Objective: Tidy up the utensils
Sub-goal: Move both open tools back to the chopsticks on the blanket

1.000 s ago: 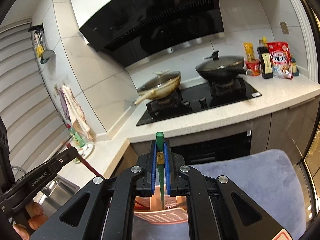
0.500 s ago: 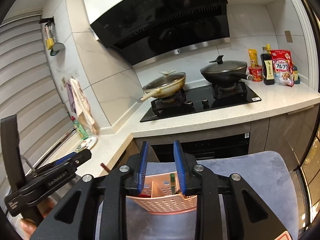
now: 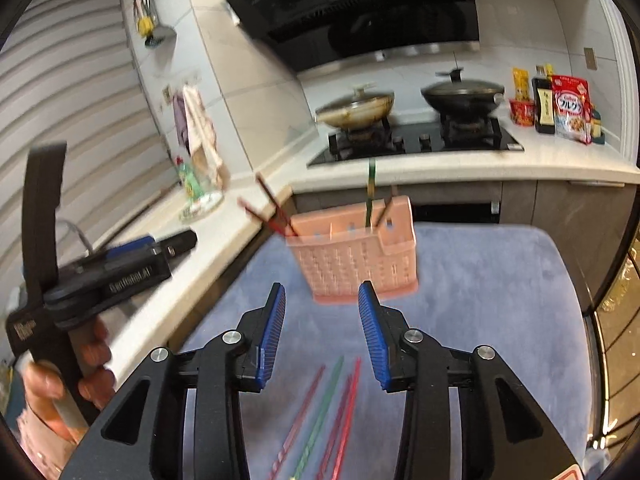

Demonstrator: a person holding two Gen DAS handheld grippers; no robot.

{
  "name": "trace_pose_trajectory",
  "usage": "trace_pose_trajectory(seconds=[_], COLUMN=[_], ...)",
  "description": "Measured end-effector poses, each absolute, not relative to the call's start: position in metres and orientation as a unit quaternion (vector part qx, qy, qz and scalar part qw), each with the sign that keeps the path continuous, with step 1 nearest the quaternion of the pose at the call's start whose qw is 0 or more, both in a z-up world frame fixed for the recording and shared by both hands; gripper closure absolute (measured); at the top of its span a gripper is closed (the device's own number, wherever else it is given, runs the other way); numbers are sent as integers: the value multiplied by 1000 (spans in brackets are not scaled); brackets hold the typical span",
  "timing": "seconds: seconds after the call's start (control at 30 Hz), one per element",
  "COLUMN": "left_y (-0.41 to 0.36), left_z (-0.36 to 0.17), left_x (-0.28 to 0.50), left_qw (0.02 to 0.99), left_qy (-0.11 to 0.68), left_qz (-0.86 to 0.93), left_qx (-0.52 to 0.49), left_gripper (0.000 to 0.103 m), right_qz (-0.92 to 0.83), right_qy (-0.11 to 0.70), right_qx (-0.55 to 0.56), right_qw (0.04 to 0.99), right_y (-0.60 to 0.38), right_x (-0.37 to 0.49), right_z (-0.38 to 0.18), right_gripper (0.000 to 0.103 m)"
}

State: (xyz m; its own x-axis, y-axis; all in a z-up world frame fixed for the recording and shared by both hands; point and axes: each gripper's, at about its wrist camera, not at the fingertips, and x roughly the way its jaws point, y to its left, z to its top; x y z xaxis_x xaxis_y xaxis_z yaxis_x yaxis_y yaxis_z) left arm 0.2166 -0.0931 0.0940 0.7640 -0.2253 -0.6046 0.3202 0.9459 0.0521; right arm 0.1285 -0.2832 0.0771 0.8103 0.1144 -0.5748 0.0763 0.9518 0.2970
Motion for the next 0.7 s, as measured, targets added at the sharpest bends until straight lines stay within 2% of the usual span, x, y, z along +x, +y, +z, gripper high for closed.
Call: trace_pose_trajectory(seconds=[0.5,0.7], left_y=[-52,-44], left_z=[-38,-64], left_x=[141,124], left_qw=[896,888], left_qy=[419,436], left_qz=[-123,-120], left_qx=[86,88], left_gripper=[40,40], right_qz=[-15,-20], right_qy=[427,446], right_qx=[119,114], right_qw=[896,888], right_y=[-226,-219], right_x=[52,47], right_z=[-50,-78], right_gripper=[65,67])
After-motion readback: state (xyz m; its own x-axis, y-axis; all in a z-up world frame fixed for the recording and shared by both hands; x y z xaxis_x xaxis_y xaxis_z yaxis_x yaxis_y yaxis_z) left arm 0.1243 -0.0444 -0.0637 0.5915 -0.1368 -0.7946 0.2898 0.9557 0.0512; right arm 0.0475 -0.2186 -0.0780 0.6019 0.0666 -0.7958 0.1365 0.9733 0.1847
